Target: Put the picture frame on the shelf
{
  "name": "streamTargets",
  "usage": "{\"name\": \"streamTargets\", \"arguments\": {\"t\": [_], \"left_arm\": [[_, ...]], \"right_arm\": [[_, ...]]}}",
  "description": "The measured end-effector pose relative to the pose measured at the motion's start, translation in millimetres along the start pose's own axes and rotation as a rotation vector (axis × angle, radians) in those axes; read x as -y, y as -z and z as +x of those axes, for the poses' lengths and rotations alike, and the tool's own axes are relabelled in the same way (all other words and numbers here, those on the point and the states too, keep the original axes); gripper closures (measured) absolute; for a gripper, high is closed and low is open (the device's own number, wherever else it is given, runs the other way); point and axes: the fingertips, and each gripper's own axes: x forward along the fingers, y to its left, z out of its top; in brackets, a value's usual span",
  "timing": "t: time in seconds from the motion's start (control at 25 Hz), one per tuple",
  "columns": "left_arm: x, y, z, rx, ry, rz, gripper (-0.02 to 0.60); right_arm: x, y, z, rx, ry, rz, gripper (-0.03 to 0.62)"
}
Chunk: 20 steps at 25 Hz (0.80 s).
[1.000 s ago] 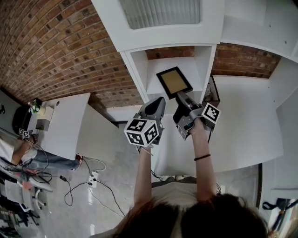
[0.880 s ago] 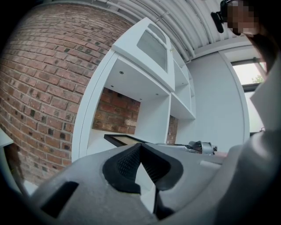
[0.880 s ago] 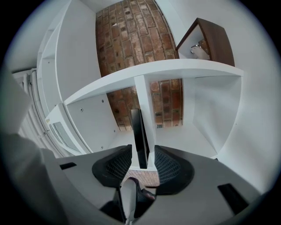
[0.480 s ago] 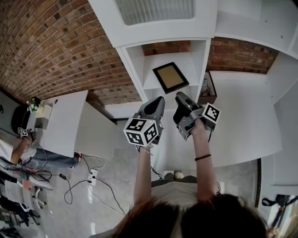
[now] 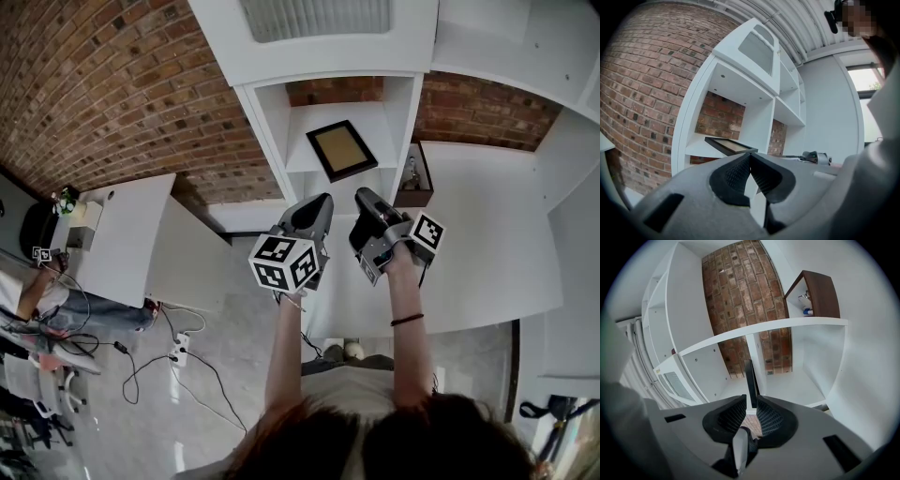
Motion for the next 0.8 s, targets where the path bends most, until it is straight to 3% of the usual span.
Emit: {"name": "streamTargets", "arguments": {"t": [0.8], "left_arm": [[7.9, -0.8, -13.6, 0.006, -0.012, 0.007, 0.571]], "right_arm": [[-11.7, 12.5, -9.2, -0.033, -0.03, -0.036, 0.577]]}}
